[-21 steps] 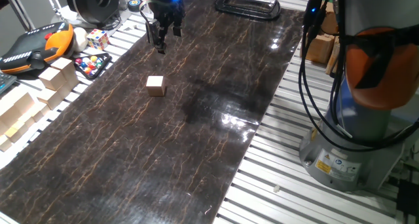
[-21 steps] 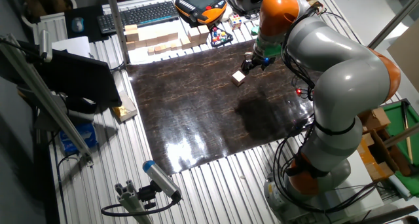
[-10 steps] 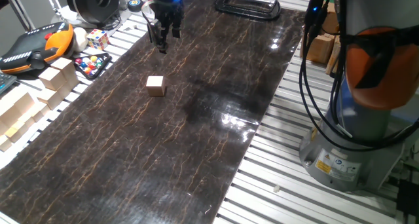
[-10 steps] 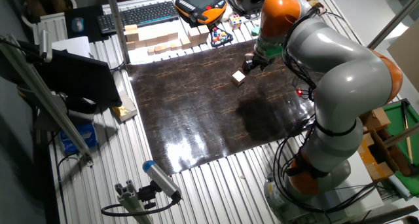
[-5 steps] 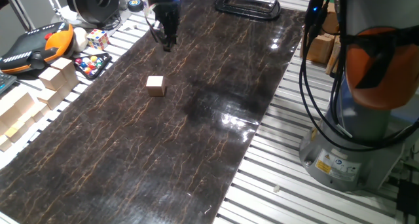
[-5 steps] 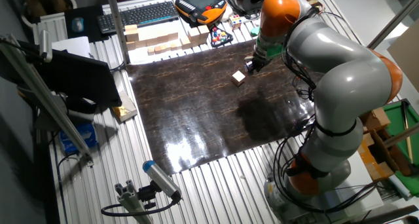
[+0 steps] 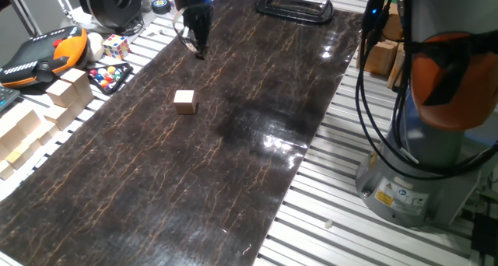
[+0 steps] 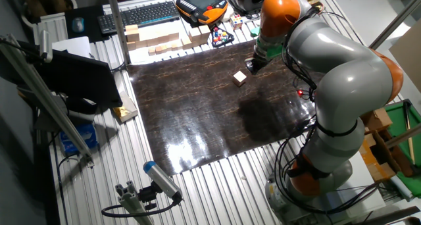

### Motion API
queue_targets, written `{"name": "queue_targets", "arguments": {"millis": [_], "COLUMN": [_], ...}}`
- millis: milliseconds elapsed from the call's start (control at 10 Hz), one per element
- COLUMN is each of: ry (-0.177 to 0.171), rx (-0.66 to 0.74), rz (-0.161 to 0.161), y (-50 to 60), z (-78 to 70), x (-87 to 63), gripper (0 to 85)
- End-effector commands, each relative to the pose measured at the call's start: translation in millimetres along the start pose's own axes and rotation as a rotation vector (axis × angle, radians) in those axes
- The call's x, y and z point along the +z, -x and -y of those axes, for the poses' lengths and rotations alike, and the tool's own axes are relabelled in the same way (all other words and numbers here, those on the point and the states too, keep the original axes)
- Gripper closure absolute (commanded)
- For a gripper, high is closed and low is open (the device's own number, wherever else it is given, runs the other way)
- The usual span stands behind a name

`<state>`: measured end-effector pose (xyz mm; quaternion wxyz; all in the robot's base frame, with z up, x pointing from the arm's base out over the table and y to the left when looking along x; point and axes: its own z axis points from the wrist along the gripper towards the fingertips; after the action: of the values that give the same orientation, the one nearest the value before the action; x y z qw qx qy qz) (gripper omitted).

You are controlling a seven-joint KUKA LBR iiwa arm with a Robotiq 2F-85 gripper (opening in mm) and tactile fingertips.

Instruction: Pick up one small block

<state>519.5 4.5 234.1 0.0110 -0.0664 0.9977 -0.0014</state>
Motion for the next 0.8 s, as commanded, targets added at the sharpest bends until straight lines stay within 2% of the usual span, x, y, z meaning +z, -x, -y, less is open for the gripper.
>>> {"name": "queue_targets", "arguments": {"millis": [0, 600, 700], "ry": [0.0, 0.005, -0.006], "rx": [-0.004, -0.088, -0.104], "rz": [0.0, 0.005, 0.005], "y": [2.0, 20.5, 22.3], "z": [0.2, -2.1, -3.8], "x": [2.3, 21.6, 22.3], "gripper": [84.3, 84.3, 84.3]}}
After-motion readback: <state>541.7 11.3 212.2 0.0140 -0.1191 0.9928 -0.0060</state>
